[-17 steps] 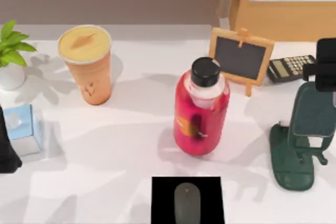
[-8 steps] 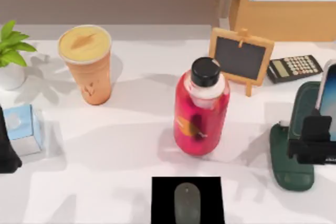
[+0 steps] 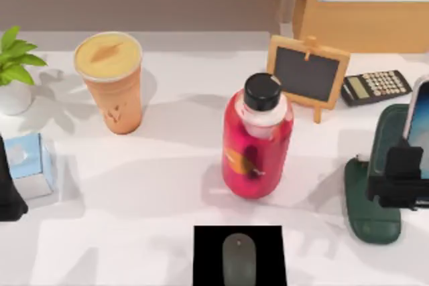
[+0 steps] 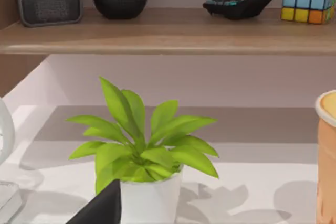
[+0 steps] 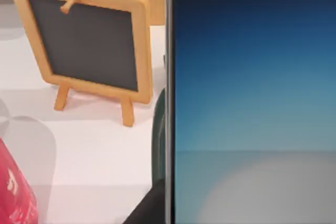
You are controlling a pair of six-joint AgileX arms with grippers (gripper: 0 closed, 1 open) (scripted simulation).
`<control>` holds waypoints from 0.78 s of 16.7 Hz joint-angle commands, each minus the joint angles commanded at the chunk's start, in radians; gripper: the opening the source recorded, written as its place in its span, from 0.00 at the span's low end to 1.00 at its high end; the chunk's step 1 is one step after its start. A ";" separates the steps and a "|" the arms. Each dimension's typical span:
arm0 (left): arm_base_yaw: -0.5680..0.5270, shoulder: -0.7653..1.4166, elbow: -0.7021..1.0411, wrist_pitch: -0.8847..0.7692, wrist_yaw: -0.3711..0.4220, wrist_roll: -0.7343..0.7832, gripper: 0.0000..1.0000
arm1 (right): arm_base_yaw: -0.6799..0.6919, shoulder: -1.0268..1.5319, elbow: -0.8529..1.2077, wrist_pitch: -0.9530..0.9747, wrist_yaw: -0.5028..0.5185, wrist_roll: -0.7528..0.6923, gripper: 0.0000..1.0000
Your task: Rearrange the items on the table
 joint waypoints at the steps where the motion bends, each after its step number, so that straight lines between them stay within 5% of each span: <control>1: 0.000 0.000 0.000 0.000 0.000 0.000 1.00 | -0.019 0.003 -0.006 0.023 -0.011 -0.016 0.00; 13: 0.000 0.000 0.000 0.000 0.000 0.000 1.00 | -0.189 0.113 -0.068 0.320 -0.150 -0.179 0.00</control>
